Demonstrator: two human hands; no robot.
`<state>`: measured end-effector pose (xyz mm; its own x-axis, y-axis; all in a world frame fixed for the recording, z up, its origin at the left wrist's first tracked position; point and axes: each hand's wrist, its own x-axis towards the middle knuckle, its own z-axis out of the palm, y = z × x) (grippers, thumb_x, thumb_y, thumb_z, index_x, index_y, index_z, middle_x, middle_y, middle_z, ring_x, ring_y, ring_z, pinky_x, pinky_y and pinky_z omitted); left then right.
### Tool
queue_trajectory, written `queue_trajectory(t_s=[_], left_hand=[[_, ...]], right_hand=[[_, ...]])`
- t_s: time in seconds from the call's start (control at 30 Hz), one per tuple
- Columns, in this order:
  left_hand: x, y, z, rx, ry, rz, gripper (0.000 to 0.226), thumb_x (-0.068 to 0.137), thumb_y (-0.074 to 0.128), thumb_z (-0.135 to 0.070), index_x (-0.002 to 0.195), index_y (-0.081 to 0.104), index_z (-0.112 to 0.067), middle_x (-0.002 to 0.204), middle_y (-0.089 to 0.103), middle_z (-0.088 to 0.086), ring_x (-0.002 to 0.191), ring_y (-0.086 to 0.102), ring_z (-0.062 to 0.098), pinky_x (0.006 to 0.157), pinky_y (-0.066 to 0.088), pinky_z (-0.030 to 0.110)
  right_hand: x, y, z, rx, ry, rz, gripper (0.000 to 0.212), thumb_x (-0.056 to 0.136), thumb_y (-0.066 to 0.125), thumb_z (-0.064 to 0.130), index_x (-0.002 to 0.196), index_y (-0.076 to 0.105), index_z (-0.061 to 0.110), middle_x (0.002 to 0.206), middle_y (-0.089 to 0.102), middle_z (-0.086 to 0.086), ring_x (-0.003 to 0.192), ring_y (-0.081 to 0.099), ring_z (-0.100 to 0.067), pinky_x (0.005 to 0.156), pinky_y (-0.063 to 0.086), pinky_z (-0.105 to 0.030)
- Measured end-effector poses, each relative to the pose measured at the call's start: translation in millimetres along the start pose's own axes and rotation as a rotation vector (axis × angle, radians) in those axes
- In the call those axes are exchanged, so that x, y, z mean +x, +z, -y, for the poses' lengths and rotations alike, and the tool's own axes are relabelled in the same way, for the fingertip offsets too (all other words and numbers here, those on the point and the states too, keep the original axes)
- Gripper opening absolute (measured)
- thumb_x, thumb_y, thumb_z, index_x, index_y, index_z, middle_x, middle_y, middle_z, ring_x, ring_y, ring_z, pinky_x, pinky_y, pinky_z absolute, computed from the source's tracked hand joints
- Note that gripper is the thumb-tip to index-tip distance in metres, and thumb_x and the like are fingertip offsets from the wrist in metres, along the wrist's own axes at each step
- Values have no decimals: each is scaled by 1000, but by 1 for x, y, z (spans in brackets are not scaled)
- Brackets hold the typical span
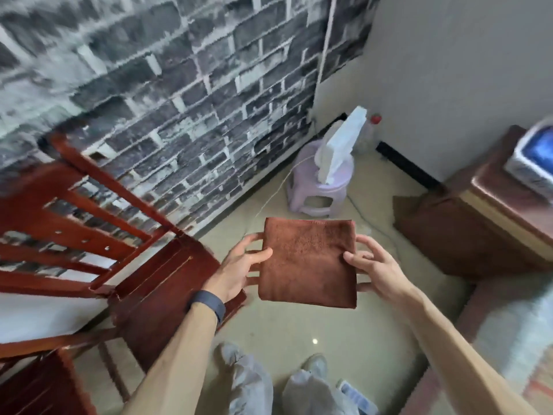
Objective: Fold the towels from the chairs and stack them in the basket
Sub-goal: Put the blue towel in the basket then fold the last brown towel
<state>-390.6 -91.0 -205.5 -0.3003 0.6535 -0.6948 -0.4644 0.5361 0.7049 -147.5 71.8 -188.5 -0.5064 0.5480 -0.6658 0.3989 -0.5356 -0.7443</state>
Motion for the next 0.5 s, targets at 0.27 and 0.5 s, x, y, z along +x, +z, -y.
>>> queue_trajectory(t_s=[0.27, 0.5], left_hand=[[7, 198, -115, 232, 84, 234, 34, 90, 71, -18, 115, 63, -38, 108, 74, 6, 89, 68, 24, 75, 56, 40], [67, 335, -166, 365, 76, 391, 36, 90, 71, -18, 121, 62, -35, 98, 75, 6, 77, 70, 22, 68, 55, 37]], right_hand=[[-103, -148, 51, 227, -214, -302, 34, 91, 70, 17, 119, 65, 36, 96, 68, -5, 80, 70, -8, 53, 52, -26], [-109, -250, 69, 425, -267, -531, 36, 88, 73, 16, 118, 68, 36, 104, 70, -15, 93, 72, -22, 69, 60, -48]])
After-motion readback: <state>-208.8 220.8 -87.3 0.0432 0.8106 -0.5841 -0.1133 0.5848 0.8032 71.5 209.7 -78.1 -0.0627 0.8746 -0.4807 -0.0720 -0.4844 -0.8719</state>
